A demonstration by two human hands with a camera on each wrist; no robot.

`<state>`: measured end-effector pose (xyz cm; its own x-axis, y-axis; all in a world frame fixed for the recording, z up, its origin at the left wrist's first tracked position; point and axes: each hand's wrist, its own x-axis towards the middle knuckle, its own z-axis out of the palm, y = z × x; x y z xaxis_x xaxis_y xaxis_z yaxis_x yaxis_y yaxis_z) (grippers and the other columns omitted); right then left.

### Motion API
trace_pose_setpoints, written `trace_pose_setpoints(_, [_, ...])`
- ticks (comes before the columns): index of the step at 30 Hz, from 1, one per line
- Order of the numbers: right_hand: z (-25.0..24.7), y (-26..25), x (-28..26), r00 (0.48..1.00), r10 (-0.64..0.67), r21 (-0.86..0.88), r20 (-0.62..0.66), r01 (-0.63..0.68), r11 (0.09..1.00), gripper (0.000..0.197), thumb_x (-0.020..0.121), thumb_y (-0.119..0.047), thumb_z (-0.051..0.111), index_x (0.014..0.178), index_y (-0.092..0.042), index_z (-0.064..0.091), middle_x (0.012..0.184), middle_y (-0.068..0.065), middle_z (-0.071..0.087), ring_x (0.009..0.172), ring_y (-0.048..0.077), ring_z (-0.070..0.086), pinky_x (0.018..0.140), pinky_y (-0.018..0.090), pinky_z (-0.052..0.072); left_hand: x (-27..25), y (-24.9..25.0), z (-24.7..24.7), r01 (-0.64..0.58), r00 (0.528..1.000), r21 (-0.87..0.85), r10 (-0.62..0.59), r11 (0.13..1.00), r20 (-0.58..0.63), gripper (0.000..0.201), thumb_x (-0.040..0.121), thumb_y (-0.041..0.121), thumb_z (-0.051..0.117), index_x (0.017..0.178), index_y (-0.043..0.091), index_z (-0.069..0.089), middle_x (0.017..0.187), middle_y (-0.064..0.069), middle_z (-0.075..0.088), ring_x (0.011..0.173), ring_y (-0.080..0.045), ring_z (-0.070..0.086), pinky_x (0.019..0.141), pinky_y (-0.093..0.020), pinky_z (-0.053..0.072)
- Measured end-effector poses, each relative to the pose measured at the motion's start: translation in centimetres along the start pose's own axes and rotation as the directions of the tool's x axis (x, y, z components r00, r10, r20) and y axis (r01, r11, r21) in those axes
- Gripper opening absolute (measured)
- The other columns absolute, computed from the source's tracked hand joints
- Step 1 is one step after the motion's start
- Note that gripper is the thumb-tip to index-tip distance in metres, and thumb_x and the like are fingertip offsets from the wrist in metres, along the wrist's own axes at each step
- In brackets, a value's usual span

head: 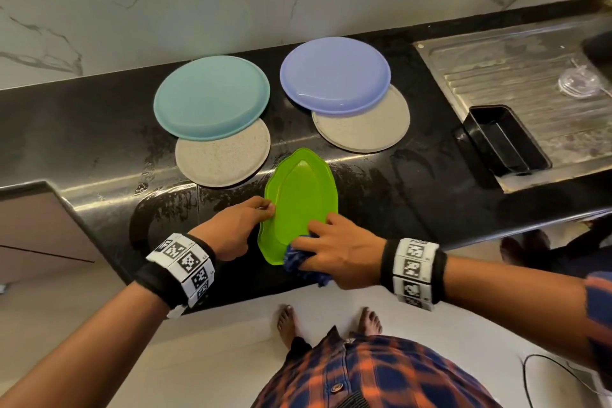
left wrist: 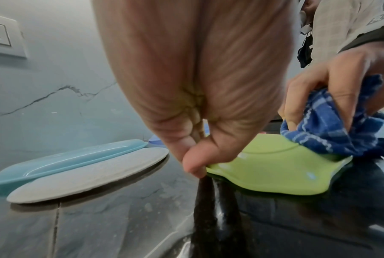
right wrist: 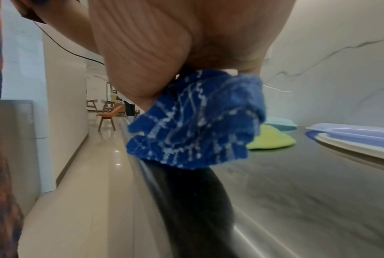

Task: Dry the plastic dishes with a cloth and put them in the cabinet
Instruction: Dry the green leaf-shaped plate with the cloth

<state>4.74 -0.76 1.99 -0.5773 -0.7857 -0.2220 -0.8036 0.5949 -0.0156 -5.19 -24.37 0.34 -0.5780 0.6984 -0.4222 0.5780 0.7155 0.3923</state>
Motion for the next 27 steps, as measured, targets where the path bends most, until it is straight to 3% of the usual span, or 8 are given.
trace_pose_setpoints(5, [0.4, 1.6, -2.6, 0.995, 0.092, 0.028, 0.034, -0.093, 0.995, 0.046, 0.070, -0.030, 0.070, 0.116, -0.033, 0.065, 0.128, -0.001, 0.055, 0.097, 0.025, 0.050, 0.068, 0.036, 0.036, 0.0, 0.4, 0.2, 0.022, 1.000, 0.005, -0.022, 1.000, -0.017, 0.085, 0.073, -0.012, 0.051, 0.152, 0.015, 0.037, 0.153, -0.001, 0.032, 0.139, -0.022, 0.041, 0.114, -0.030, 0.034])
trace_pose_setpoints(8, [0.0, -0.1, 0.1, 0.997, 0.070, -0.018, -0.021, -0.070, 0.997, 0.036, 0.070, -0.028, 0.069, 0.107, -0.026, 0.068, 0.118, 0.004, 0.056, 0.094, 0.027, 0.050, 0.068, 0.037, 0.037, 0.0, 0.8, 0.0, 0.026, 1.000, 0.057, -0.025, 0.998, -0.007, 0.081, 0.075, -0.008, 0.053, 0.152, 0.015, 0.037, 0.152, -0.002, 0.031, 0.136, -0.023, 0.044, 0.110, -0.031, 0.037])
trace_pose_setpoints(13, [-1.1, -2.7, 4.9, 0.996, 0.087, -0.026, 0.005, -0.086, 0.996, 0.021, 0.069, -0.027, 0.069, 0.090, -0.024, 0.073, 0.106, 0.006, 0.055, 0.094, 0.027, 0.049, 0.065, 0.037, 0.027, -0.5, 1.1, 0.3, 0.030, 0.999, 0.096, -0.033, 0.995, 0.025, 0.077, 0.082, 0.006, 0.064, 0.152, 0.011, 0.033, 0.153, -0.006, 0.027, 0.130, -0.028, 0.050, 0.103, -0.037, 0.044])
trace_pose_setpoints(19, [0.3, 0.7, -1.8, 0.996, 0.078, 0.027, 0.031, -0.079, 0.997, 0.036, 0.069, -0.035, 0.070, 0.104, -0.031, 0.068, 0.117, 0.001, 0.056, 0.095, 0.024, 0.049, 0.066, 0.036, 0.036, -0.7, 1.6, 0.2, 0.063, 0.998, 0.084, -0.064, 0.994, 0.015, 0.085, 0.077, -0.009, 0.053, 0.155, 0.010, 0.026, 0.157, -0.005, 0.022, 0.137, -0.028, 0.043, 0.110, -0.033, 0.039])
trace_pose_setpoints(22, [1.6, 3.0, -4.5, 0.985, 0.164, 0.103, 0.061, -0.169, 0.980, 0.044, 0.073, -0.035, 0.055, 0.117, -0.038, 0.063, 0.122, -0.003, 0.055, 0.095, 0.022, 0.050, 0.067, 0.034, 0.041, -0.7, 1.7, 0.4, 0.079, 0.997, 0.054, -0.080, 0.995, 0.015, 0.086, 0.076, -0.008, 0.053, 0.155, 0.010, 0.026, 0.157, -0.004, 0.023, 0.135, -0.029, 0.045, 0.109, -0.035, 0.041])
trace_pose_setpoints(24, [2.0, 4.7, -4.6, 0.965, 0.258, 0.206, 0.054, -0.264, 0.942, 0.049, 0.073, -0.036, 0.044, 0.117, -0.039, 0.065, 0.119, -0.003, 0.058, 0.092, 0.023, 0.053, 0.067, 0.035, 0.046, -0.6, 1.8, 0.5, 0.088, 0.996, 0.039, -0.089, 0.995, 0.011, 0.084, 0.075, -0.008, 0.053, 0.154, 0.009, 0.029, 0.156, -0.005, 0.026, 0.133, -0.030, 0.046, 0.108, -0.036, 0.042])
trace_pose_setpoints(27, [1.6, 7.6, -2.8, 0.917, 0.399, 0.342, 0.023, -0.382, 0.859, 0.046, 0.077, -0.032, 0.050, 0.118, -0.037, 0.069, 0.112, -0.001, 0.059, 0.091, 0.024, 0.054, 0.075, 0.037, 0.049, -0.3, 1.8, 0.6, 0.105, 0.994, 0.039, -0.106, 0.994, 0.017, 0.081, 0.074, -0.004, 0.053, 0.151, 0.009, 0.034, 0.152, -0.005, 0.030, 0.129, -0.033, 0.050, 0.105, -0.041, 0.044])
